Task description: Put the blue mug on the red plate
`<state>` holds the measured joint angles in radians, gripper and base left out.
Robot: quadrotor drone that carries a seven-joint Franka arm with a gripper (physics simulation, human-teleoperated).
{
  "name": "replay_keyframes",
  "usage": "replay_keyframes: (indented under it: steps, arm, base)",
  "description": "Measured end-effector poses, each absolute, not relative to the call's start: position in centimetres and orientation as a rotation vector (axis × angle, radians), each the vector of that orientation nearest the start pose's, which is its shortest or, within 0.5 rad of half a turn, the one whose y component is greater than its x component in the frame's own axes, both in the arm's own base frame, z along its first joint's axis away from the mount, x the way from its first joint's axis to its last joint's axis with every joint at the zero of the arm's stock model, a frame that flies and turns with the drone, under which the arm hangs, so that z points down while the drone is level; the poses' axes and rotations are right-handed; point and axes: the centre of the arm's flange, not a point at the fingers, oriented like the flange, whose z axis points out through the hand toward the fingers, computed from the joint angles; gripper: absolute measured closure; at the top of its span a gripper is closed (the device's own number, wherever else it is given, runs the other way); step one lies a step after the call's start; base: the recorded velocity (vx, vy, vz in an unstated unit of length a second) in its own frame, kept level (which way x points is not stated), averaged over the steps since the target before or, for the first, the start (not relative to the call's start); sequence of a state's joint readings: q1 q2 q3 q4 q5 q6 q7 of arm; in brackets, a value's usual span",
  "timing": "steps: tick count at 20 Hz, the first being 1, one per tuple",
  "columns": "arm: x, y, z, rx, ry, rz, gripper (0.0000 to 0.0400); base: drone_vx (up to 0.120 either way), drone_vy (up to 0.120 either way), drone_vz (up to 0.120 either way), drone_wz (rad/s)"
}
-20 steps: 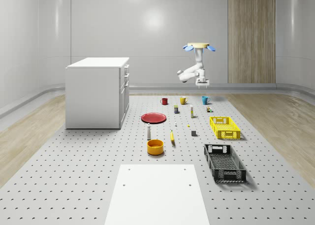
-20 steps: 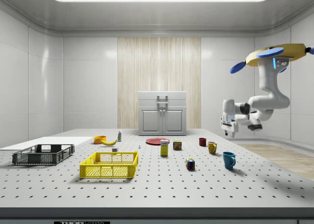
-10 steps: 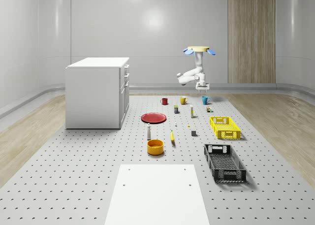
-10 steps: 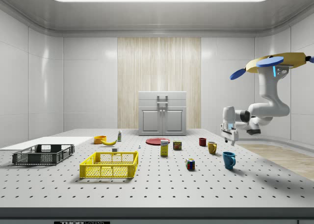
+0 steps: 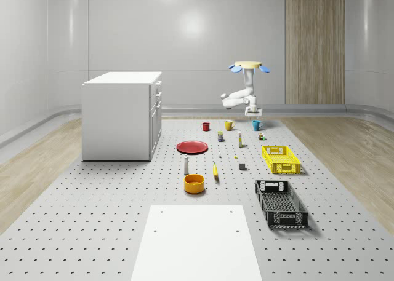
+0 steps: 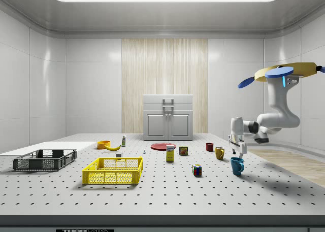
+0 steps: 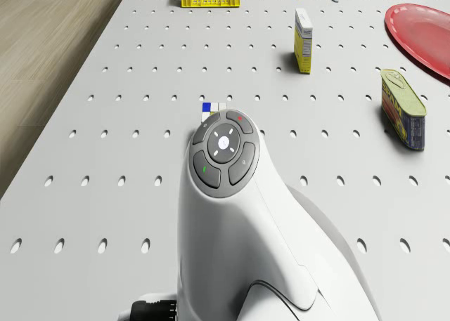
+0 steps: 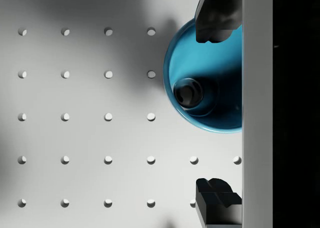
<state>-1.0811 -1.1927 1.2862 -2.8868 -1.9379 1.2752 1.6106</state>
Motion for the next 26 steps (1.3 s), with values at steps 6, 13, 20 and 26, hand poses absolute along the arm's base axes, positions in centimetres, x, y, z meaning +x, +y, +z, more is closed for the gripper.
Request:
replay_keyframes:
  steps: [6,13,20,26]
  arm:
    - [31.7,0.0,50.6,0.001,-0.002,0.785,0.0000]
    - [32.8,0.4,51.5,0.001,-0.002,0.785,0.0000]
    - [33.0,1.3,52.1,0.001,-0.002,0.785,0.0000]
    - [33.1,1.5,52.7,0.001,-0.002,0.785,0.0000]
  base:
    - [0.000,0.000,0.000,0.000]
    - [0.000,0.000,0.000,0.000]
    - [0.000,0.000,0.000,0.000]
    - [0.000,0.000,0.000,0.000]
